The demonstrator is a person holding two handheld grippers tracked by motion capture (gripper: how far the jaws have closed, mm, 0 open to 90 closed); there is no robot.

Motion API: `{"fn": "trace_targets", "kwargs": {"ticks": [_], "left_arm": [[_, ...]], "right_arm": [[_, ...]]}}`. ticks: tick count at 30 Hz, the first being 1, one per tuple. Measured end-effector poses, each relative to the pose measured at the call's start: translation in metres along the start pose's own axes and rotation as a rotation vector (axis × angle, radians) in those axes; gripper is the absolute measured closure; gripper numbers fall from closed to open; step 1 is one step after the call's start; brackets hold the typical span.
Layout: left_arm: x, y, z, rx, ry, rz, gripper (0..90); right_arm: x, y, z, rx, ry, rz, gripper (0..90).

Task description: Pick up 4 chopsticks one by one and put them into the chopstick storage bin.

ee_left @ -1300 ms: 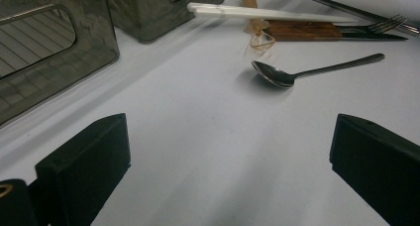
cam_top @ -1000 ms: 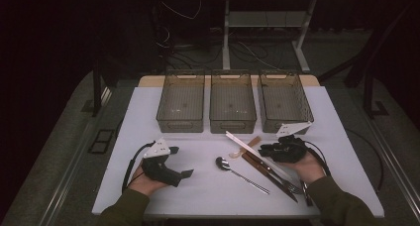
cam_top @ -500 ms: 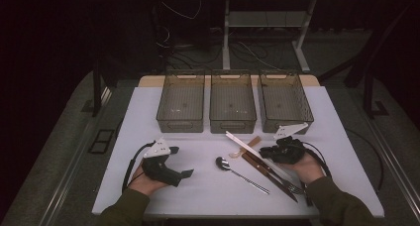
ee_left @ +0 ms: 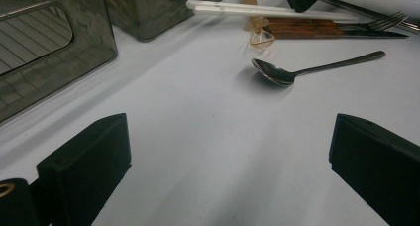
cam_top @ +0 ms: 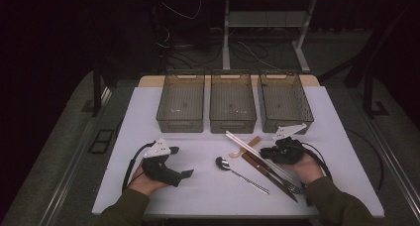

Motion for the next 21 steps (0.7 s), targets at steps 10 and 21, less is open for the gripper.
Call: {"fn": "trace_targets", "kwargs": {"ticks": [10, 21], "left_arm": [[-0.0001, 0.0002, 0.0000, 0.001, 0.001, 0.001, 1.6], [0.0002, 0.0003, 0.0001, 0.001, 0.000, 0.001, 1.6]], "right_arm": [[0.0031, 0.0024, 0.0031, -0.005, -0.021, 0.022, 80.9], [0.0071, 0.0020, 0.0054, -0.043, -0.052, 0.044, 80.8]]}}
Point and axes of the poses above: each handheld gripper's, and its own axes: x roughly forward along the jaws, z roughly out of its underside, y roughly to its right, the point moved 5 cm from there along x, roughly forward along the jaws, and after that the axes turned 8 degrees about x, right-handed, at the moved point
